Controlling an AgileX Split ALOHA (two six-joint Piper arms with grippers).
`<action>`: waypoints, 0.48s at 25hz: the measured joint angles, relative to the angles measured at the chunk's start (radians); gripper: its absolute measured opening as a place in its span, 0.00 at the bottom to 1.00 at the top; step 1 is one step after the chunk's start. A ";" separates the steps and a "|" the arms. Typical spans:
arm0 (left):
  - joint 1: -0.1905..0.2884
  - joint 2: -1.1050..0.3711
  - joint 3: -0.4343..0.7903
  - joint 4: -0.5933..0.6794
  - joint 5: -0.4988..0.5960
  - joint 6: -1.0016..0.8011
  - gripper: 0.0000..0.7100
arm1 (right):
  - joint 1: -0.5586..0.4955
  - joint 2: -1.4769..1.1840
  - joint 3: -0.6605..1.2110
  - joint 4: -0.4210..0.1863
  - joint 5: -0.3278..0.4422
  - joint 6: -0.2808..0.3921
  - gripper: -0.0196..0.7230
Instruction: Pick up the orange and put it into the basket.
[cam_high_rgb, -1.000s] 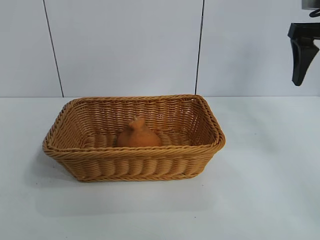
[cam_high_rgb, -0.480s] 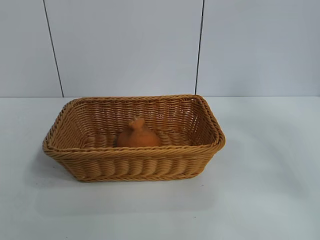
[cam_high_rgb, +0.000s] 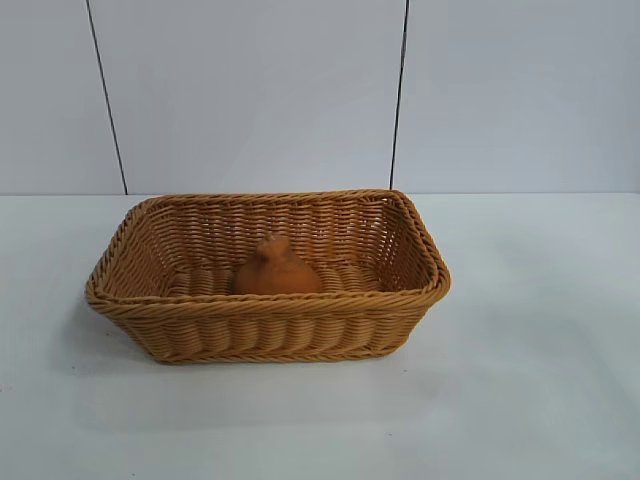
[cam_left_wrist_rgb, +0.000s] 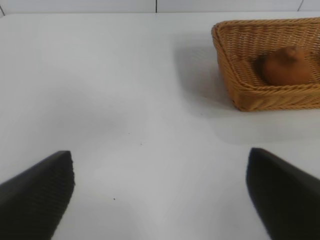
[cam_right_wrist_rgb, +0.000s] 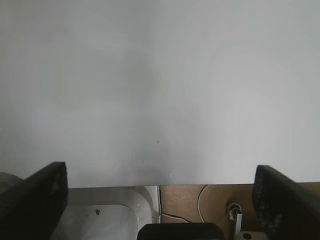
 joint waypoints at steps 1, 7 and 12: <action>0.000 0.000 0.000 0.000 0.000 0.000 0.94 | 0.000 -0.044 0.032 0.000 -0.006 -0.008 0.96; 0.000 0.000 0.000 0.000 0.000 0.000 0.94 | 0.000 -0.310 0.101 0.014 -0.092 -0.014 0.96; 0.000 0.000 0.000 0.000 0.000 0.000 0.94 | 0.000 -0.521 0.118 0.015 -0.101 -0.017 0.96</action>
